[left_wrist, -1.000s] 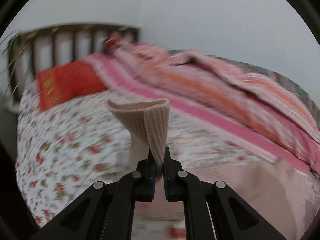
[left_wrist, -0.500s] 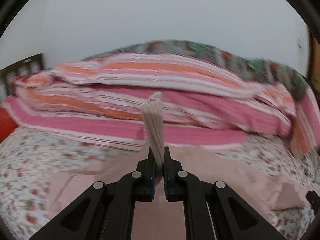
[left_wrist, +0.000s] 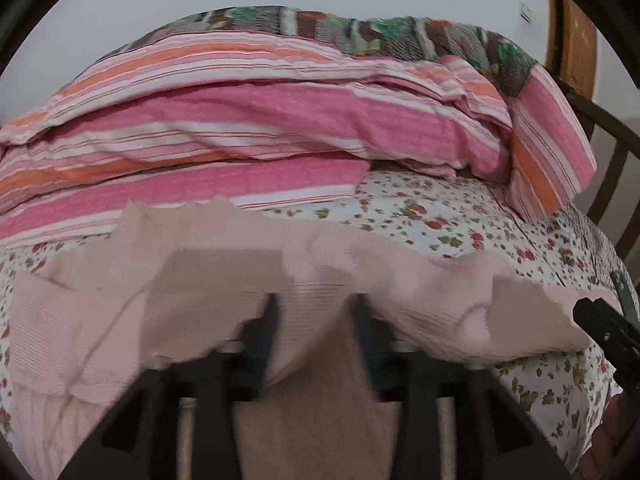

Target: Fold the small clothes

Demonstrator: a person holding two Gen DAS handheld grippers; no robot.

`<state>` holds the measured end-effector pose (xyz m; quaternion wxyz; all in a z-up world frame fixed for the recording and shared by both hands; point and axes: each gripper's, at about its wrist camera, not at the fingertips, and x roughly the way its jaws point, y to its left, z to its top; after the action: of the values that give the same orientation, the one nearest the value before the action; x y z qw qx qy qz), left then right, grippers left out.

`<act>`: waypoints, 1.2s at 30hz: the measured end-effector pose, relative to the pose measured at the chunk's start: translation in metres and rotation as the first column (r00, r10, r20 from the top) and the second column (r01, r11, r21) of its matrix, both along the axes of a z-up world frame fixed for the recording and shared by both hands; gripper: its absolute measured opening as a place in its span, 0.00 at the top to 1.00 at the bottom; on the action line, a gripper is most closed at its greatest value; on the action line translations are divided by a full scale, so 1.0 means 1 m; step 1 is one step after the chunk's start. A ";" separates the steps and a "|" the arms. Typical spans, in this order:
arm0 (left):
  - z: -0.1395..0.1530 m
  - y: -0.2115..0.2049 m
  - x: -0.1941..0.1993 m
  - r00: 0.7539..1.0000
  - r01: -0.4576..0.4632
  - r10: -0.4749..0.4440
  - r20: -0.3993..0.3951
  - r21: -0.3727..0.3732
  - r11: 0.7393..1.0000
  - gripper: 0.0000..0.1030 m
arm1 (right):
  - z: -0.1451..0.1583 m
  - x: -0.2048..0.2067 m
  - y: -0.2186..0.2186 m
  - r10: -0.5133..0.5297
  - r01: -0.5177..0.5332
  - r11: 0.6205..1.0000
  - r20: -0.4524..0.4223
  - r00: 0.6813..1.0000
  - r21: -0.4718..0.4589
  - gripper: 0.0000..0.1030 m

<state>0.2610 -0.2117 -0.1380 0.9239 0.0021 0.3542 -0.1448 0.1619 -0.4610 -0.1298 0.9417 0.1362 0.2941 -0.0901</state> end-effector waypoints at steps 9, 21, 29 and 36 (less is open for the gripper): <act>0.019 0.105 -0.006 0.982 -0.169 0.171 0.075 -0.030 0.985 0.21 | -0.003 0.025 0.045 0.130 -0.131 0.988 0.008 0.991 0.077 0.17; -0.019 0.282 0.003 0.923 -0.383 0.384 -0.007 -0.071 0.921 0.23 | -0.036 0.080 0.121 0.276 -0.267 0.960 -0.139 0.951 0.081 0.55; -0.045 0.309 0.021 0.938 -0.343 0.322 -0.131 -0.197 0.918 0.42 | -0.047 0.087 0.138 0.277 -0.285 0.958 -0.161 0.947 -0.030 0.81; -0.038 0.281 0.019 0.960 -0.279 0.272 -0.070 -0.134 0.951 0.66 | -0.030 0.068 0.117 0.281 -0.279 0.957 -0.024 0.959 0.078 0.97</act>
<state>0.2805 0.0695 -0.1760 0.9235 -0.1171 0.3632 -0.0396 0.2298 -0.3438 -0.1602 0.9340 0.1261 0.3301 0.0527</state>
